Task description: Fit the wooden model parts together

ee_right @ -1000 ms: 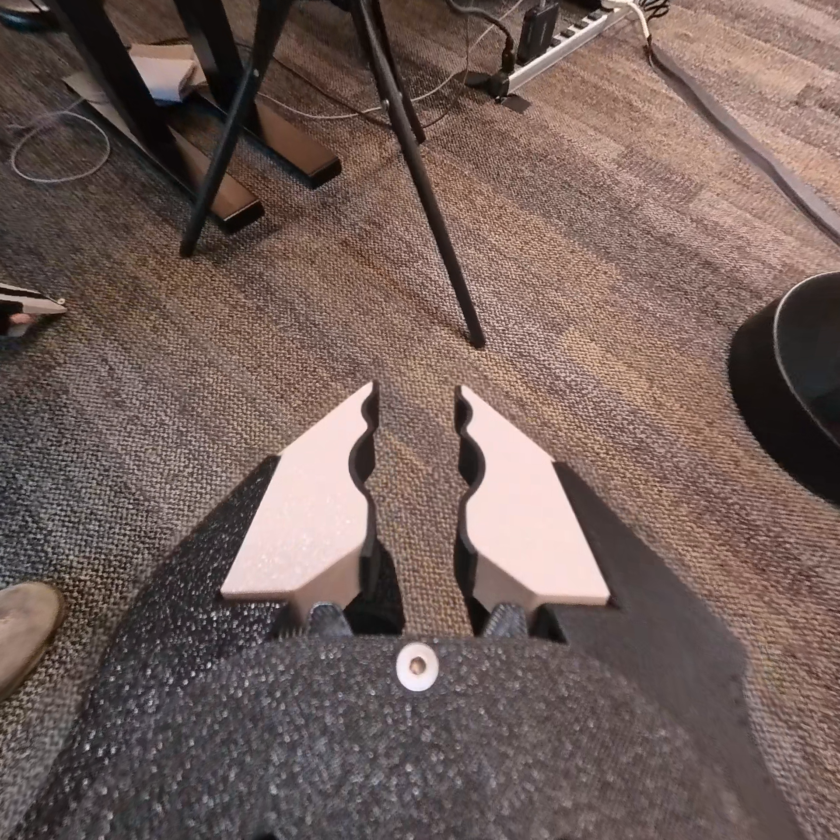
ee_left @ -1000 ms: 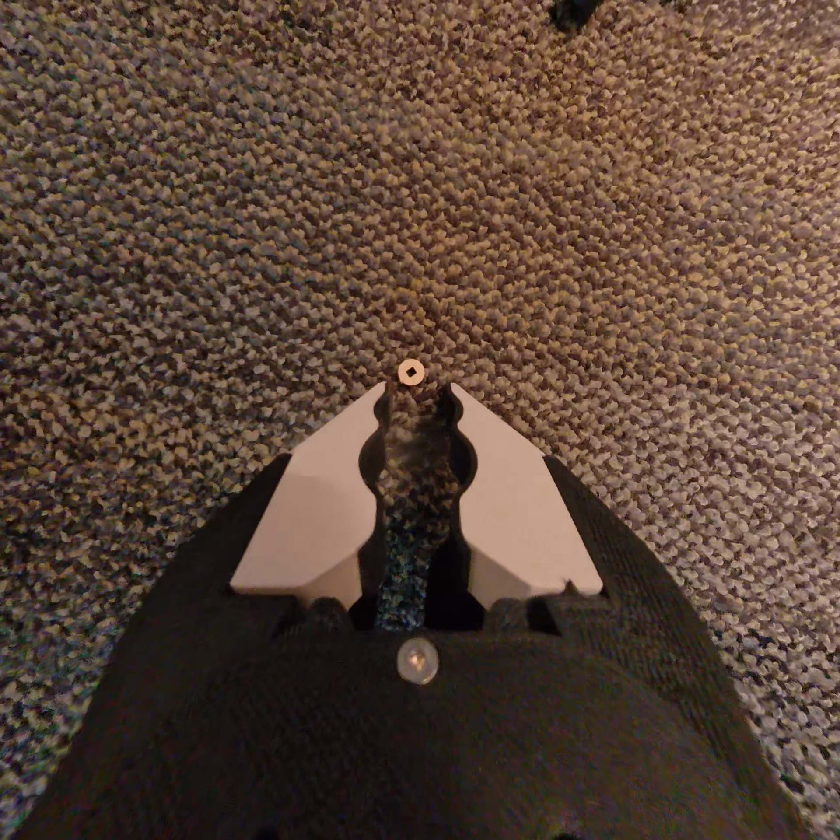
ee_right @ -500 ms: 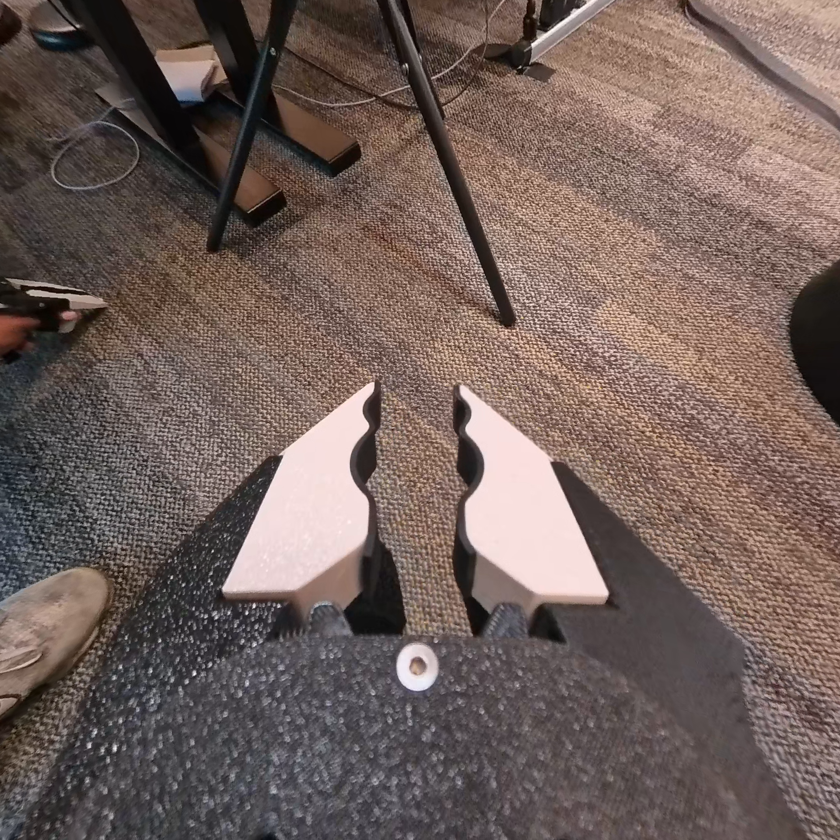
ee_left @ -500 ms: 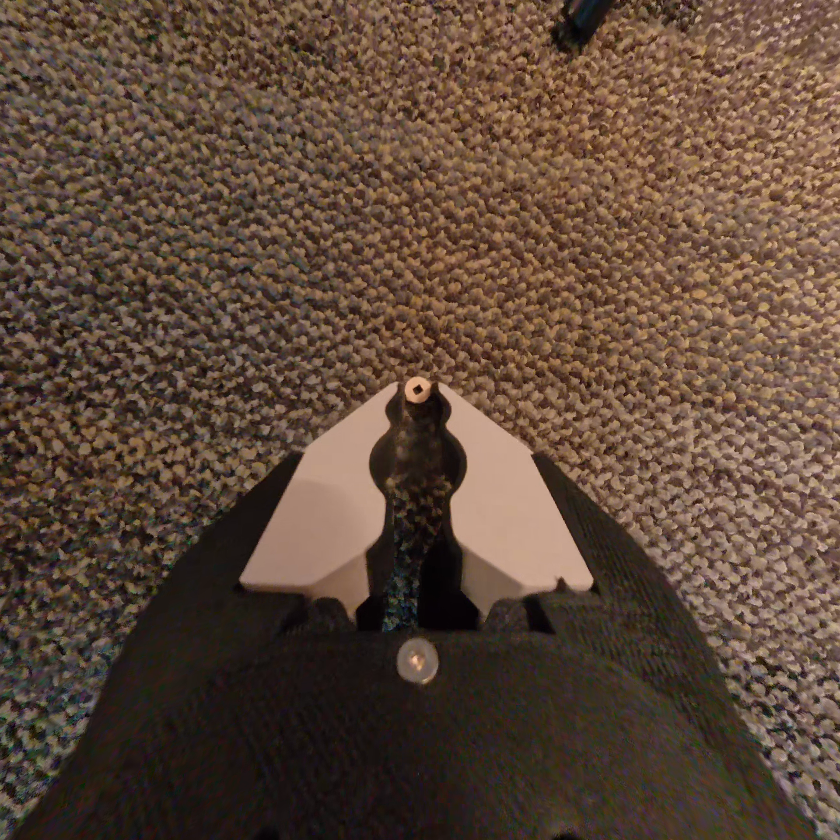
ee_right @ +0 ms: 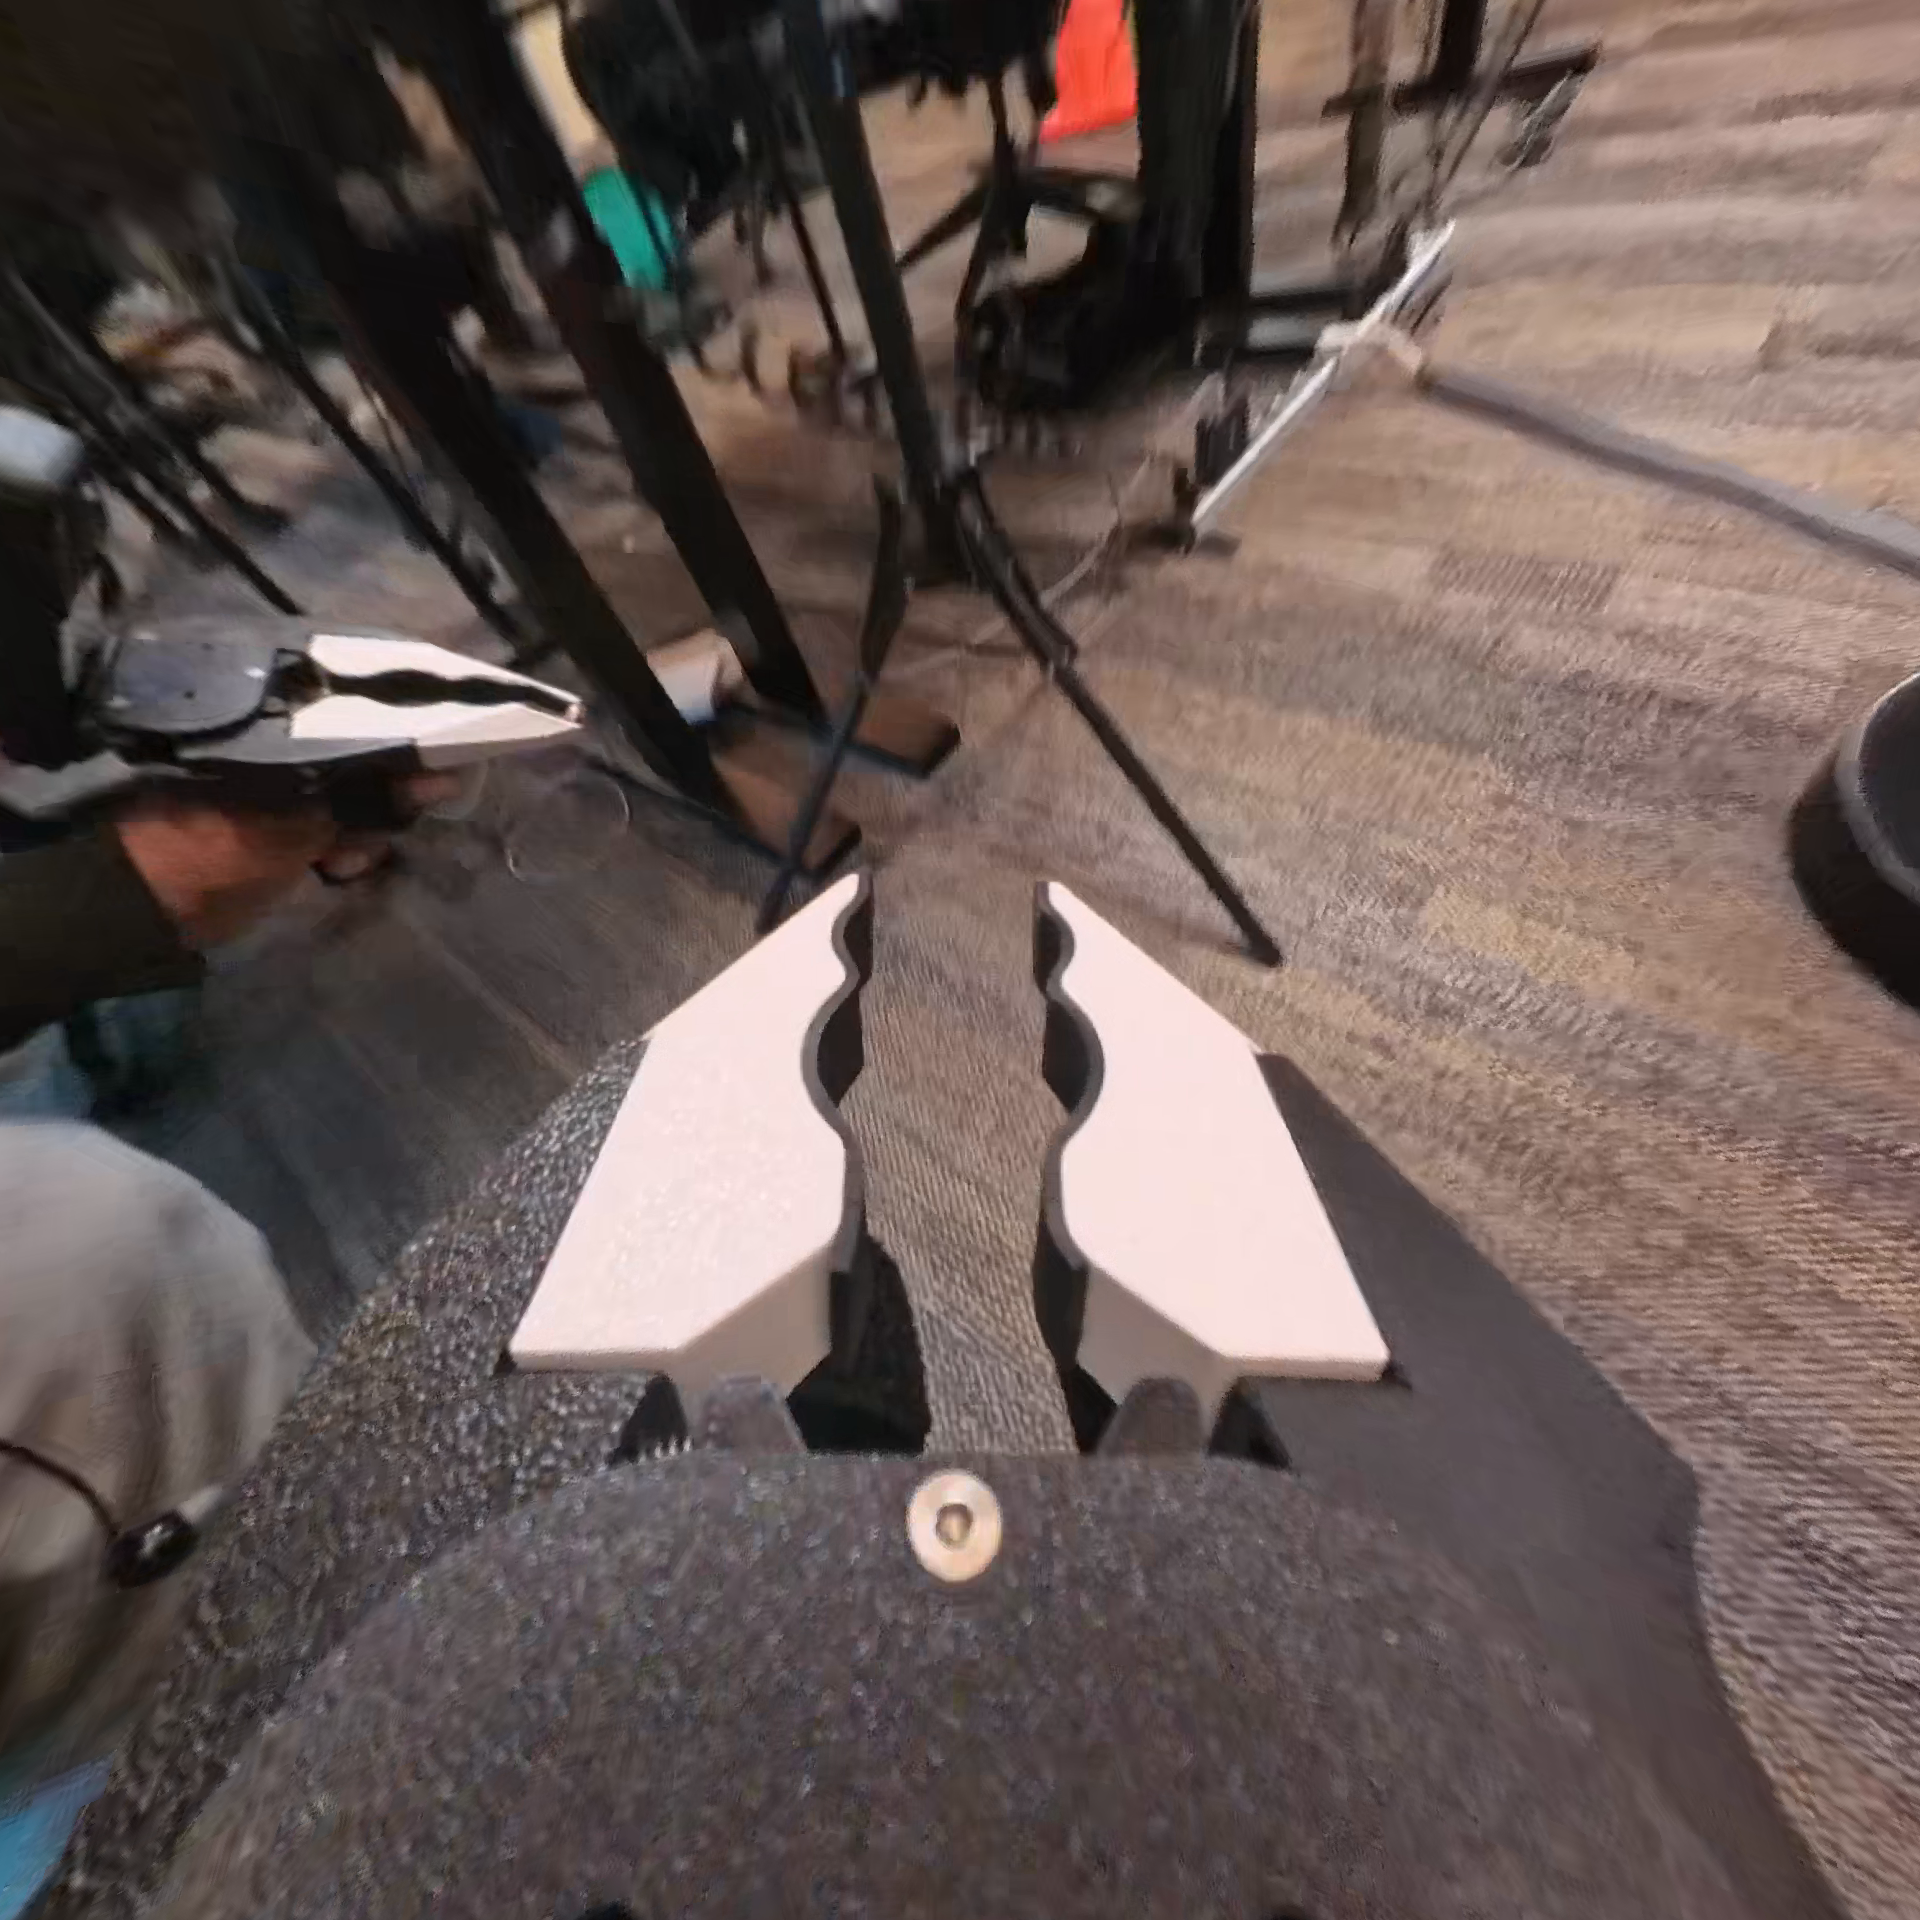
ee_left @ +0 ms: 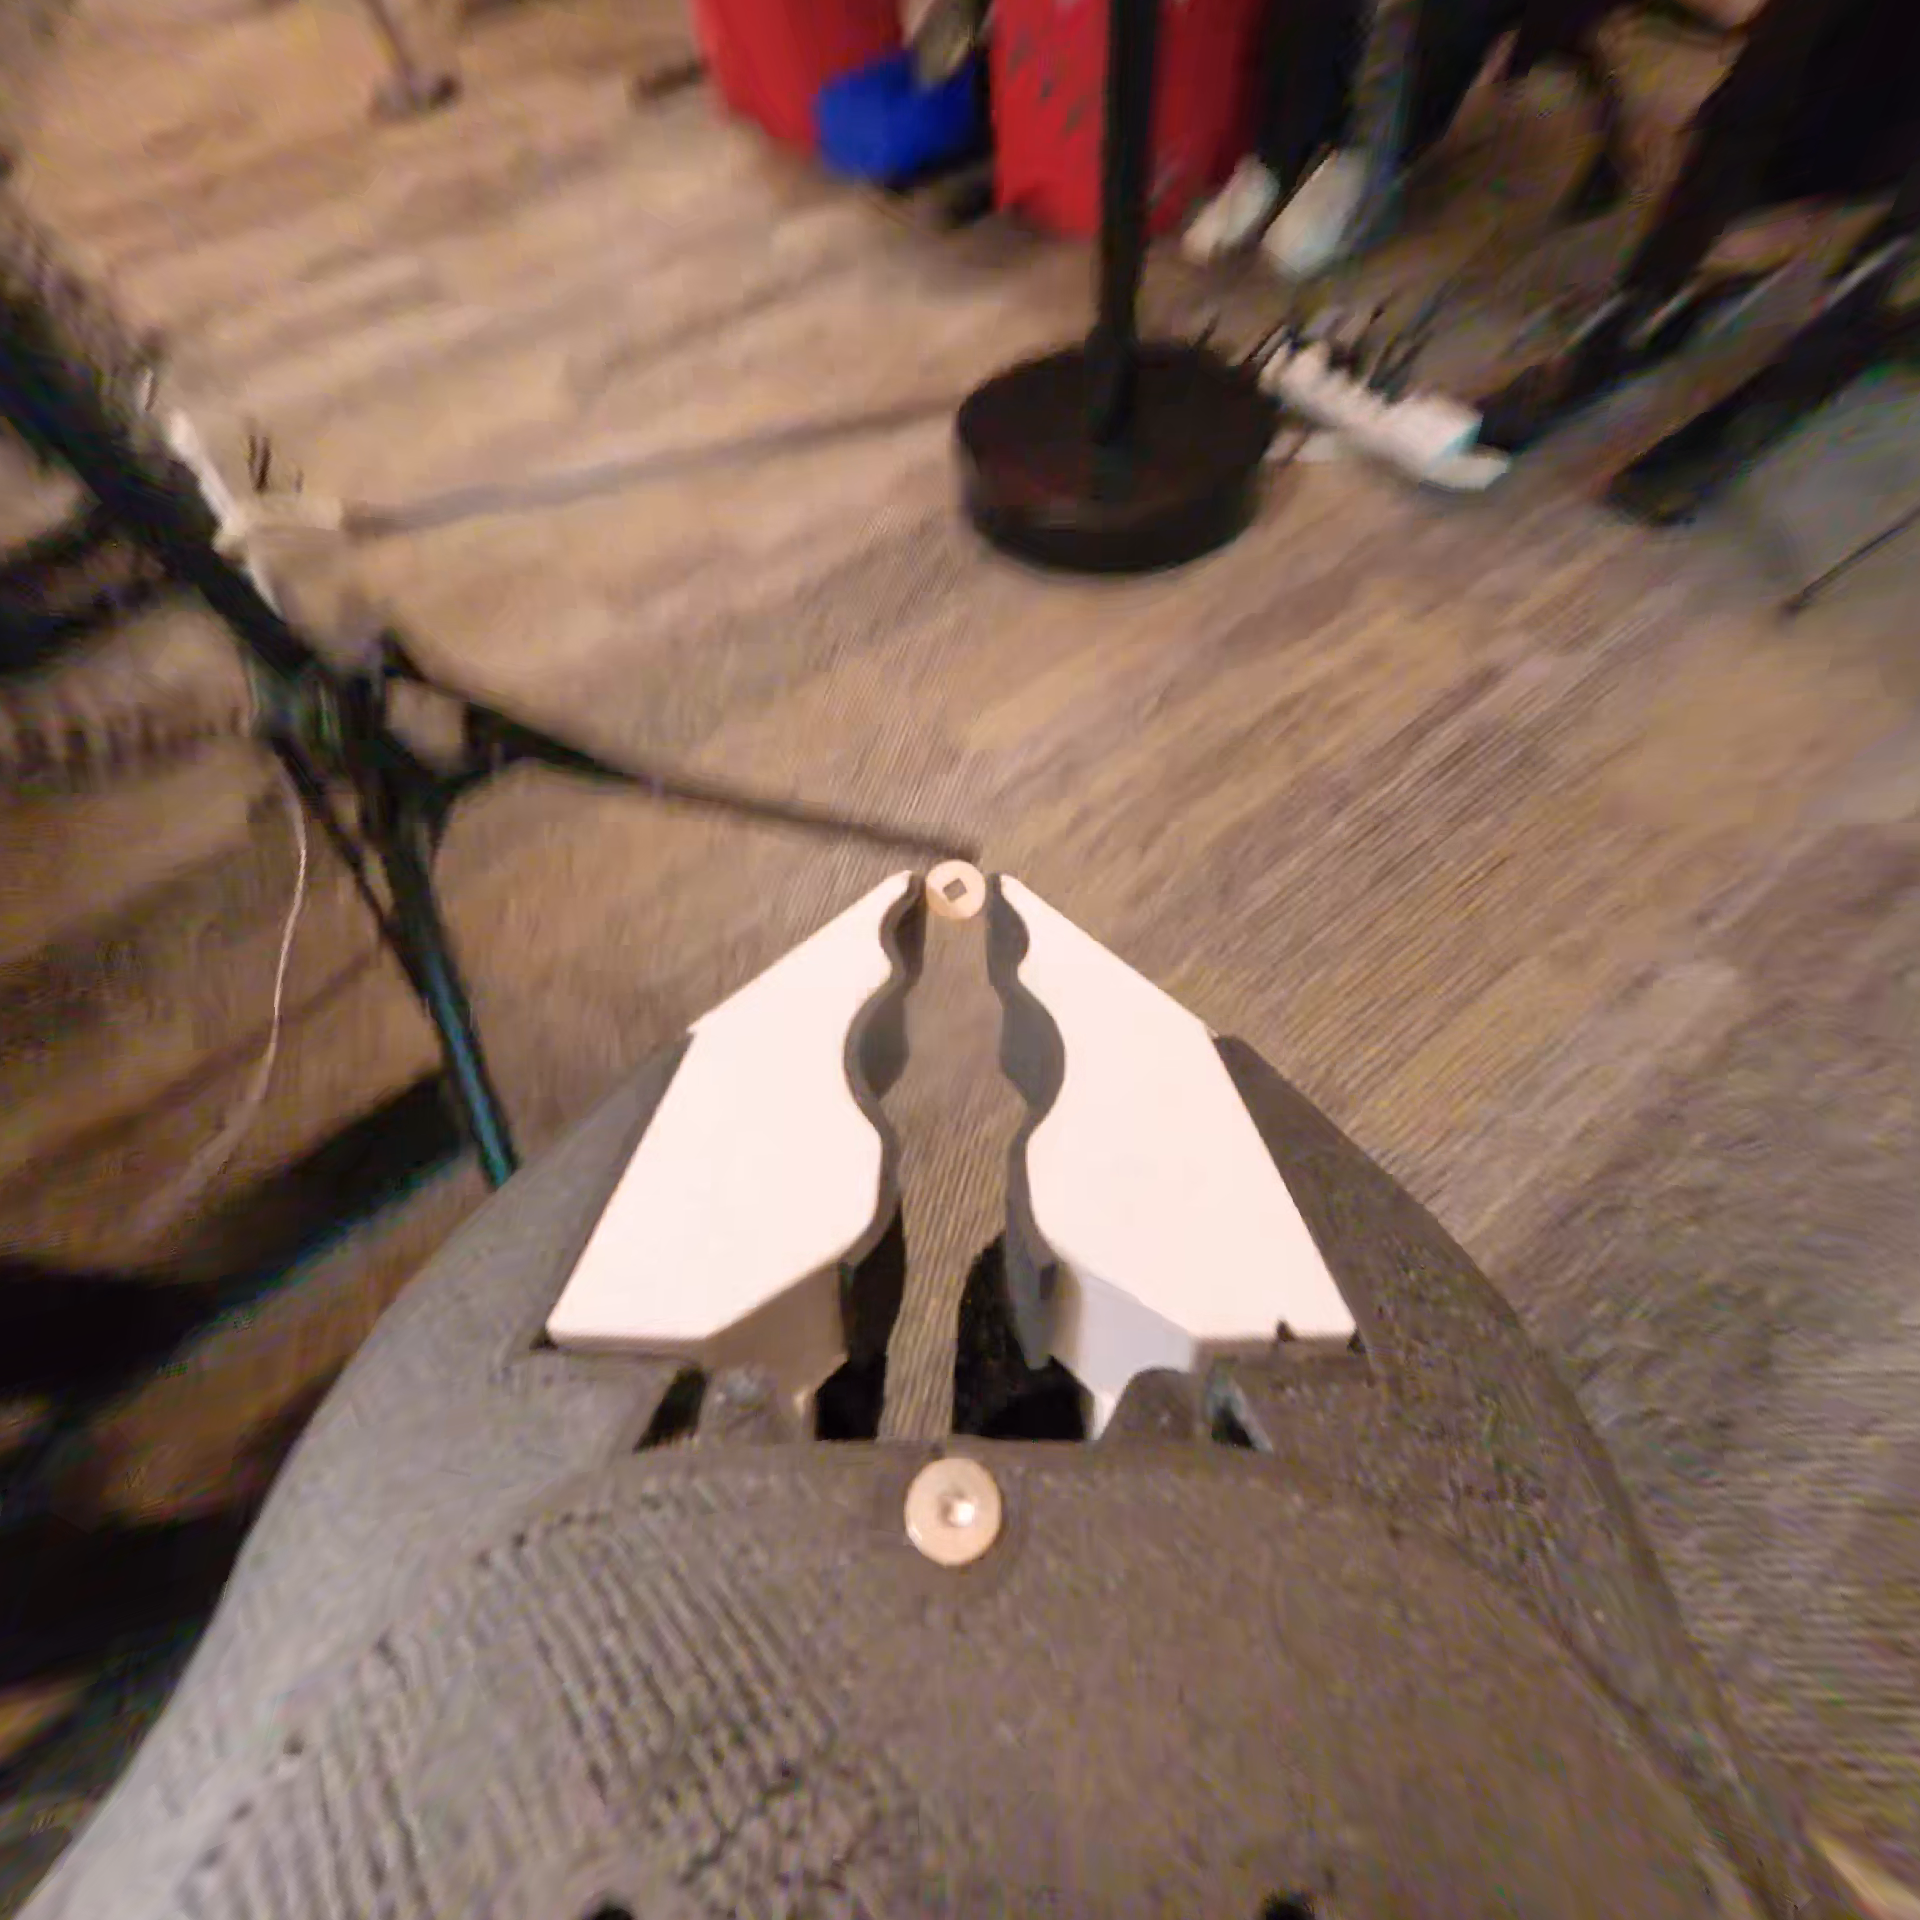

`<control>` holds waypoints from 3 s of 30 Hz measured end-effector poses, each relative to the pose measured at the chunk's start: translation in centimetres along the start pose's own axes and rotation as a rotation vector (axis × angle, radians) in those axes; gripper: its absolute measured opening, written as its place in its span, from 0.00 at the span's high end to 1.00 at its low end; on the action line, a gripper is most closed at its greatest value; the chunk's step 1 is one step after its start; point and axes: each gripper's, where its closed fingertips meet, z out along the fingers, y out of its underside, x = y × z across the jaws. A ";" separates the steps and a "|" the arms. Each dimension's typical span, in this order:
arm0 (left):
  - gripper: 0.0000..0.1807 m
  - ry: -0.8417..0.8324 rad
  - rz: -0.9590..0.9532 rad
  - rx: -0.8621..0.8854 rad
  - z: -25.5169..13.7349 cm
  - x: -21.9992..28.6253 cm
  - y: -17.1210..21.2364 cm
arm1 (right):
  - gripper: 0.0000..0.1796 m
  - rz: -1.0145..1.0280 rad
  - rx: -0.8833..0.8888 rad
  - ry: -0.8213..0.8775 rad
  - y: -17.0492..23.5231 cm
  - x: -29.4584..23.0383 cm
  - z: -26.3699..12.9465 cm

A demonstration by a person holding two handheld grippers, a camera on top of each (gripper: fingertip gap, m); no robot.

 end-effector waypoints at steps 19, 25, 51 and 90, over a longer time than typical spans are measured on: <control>0.95 0.367 0.466 0.371 -19.6 25.6 -68.7 | 0.96 0.041 0.218 -0.117 -55.9 -13.4 -31.7; 0.95 0.378 0.488 0.396 -15.0 21.0 -69.7 | 0.92 0.048 0.096 -0.168 -56.5 -10.2 -25.0; 0.95 0.639 0.242 0.628 19.5 -20.0 -87.8 | 0.98 0.705 0.176 -0.881 -83.9 16.2 17.5; 0.95 1.103 0.109 0.412 109.2 -78.7 -123.6 | 0.91 0.196 0.225 0.185 -119.7 93.8 82.0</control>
